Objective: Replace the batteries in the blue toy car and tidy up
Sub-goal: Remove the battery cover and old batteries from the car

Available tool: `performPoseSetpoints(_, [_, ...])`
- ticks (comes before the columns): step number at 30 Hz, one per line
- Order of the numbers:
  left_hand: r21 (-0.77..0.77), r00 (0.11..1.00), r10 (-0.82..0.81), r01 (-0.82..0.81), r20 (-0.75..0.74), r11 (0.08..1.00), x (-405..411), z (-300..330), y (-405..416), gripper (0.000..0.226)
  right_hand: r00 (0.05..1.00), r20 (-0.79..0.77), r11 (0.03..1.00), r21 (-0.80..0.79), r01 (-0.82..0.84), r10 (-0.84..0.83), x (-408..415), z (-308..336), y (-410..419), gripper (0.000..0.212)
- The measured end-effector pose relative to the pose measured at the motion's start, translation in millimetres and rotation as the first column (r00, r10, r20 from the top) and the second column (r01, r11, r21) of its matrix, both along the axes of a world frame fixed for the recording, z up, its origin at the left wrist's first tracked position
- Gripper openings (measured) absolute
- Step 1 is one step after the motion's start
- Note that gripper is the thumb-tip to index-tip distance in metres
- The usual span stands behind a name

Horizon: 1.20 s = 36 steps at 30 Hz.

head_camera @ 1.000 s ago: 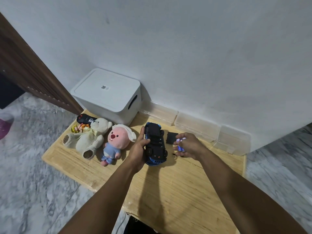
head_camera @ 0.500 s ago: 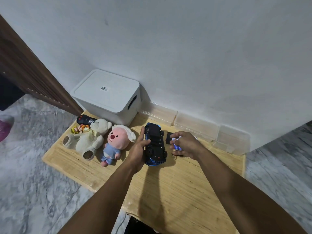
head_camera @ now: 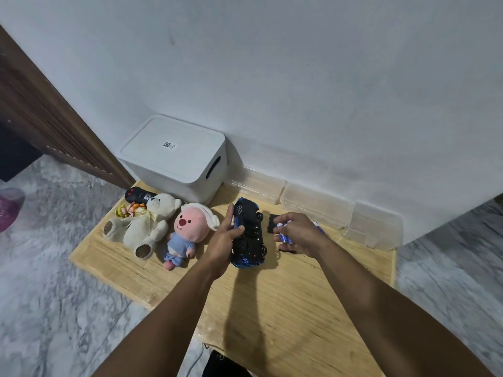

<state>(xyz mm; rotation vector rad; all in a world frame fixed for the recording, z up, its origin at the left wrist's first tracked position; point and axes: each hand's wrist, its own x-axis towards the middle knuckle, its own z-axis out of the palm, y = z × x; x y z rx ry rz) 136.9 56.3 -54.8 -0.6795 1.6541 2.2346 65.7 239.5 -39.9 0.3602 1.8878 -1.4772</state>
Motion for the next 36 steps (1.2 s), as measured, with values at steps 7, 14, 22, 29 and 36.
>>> performPoseSetpoints(7, [-0.031,1.0,-0.007,0.007,-0.004,0.999,0.7,1.1,-2.0,0.065,1.0,0.005,0.999,0.037,0.006,-0.006,0.8,-3.5,2.4,0.026])
performPoseSetpoints(14, [-0.164,0.999,-0.048,0.045,-0.017,0.985,2.4,0.2,0.7,0.067,1.0,0.011,0.998,0.061,0.003,-0.004,3.3,-4.2,2.9,0.027])
performPoseSetpoints(22, [-0.169,0.999,-0.051,0.048,-0.01,0.984,3.4,0.5,0.5,0.065,1.0,0.015,0.998,0.064,0.015,-0.016,4.4,-5.7,3.4,0.025])
performPoseSetpoints(29, [-0.046,1.0,0.0,0.001,0.008,0.999,1.9,1.2,-0.3,0.062,0.998,0.047,0.999,0.039,0.036,-0.038,5.3,-6.1,2.1,0.023])
performPoseSetpoints(36, [-0.023,1.0,0.017,-0.017,0.023,1.0,3.4,-0.1,2.7,0.063,0.999,0.04,0.999,0.038,0.018,-0.02,6.0,-4.7,7.3,0.021])
